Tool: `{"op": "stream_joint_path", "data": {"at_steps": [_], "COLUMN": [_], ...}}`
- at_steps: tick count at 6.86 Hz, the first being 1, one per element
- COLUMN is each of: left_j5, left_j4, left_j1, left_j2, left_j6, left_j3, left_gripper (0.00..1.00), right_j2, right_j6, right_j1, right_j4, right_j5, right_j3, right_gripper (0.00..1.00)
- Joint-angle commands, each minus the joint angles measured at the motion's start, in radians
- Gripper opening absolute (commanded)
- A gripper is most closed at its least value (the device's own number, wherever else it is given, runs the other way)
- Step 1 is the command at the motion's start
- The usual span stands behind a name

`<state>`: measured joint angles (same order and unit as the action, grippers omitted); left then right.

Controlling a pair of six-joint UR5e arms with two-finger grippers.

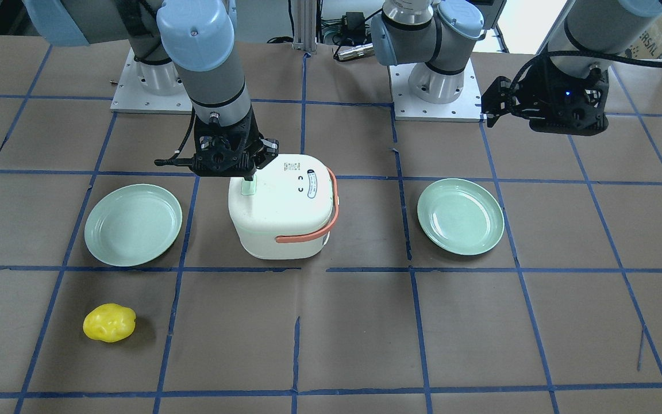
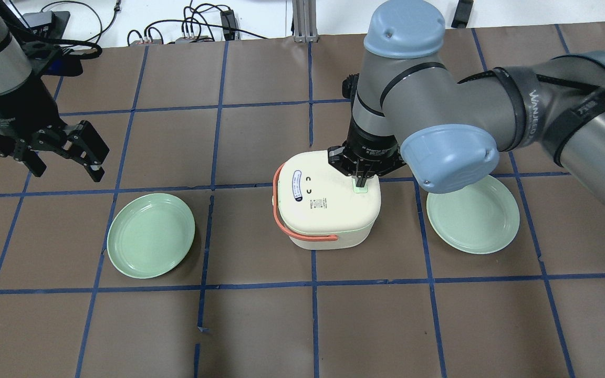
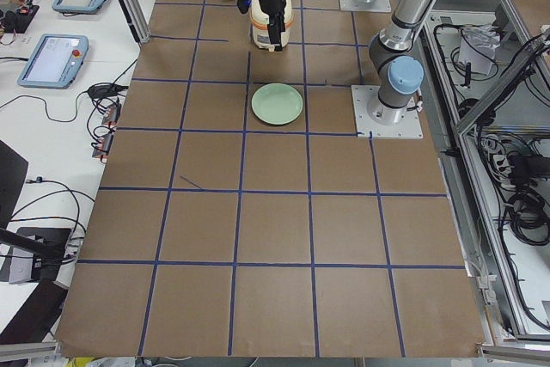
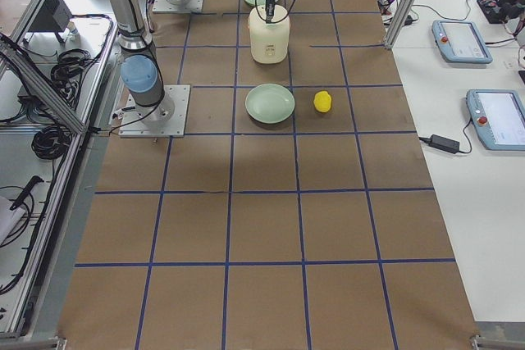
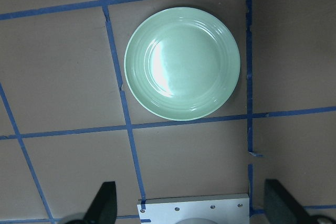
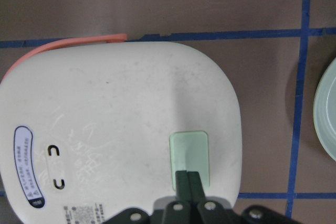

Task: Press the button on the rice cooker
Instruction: 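Lower the right gripper and press down on the green button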

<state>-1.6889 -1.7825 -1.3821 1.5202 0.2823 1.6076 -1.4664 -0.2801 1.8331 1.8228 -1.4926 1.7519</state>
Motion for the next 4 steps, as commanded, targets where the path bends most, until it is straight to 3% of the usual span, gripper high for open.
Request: {"op": "stream_joint_path", "data": {"at_steps": [1,4], "left_j5": [0.000,0.000], "left_j4": [0.000,0.000], "left_j1": [0.000,0.000], "left_j2": [0.000,0.000], "left_j6": [0.000,0.000], "left_j3": [0.000,0.000], "left_gripper": [1.00,1.00], "right_j2": [0.006,0.006], "right_j6": [0.030,0.038], "right_j1": [0.000,0.000], "right_j4": [0.001,0.003], "right_j5": [0.000,0.000], "right_j3": [0.001,0.003], "right_gripper": [0.11,0.12]}}
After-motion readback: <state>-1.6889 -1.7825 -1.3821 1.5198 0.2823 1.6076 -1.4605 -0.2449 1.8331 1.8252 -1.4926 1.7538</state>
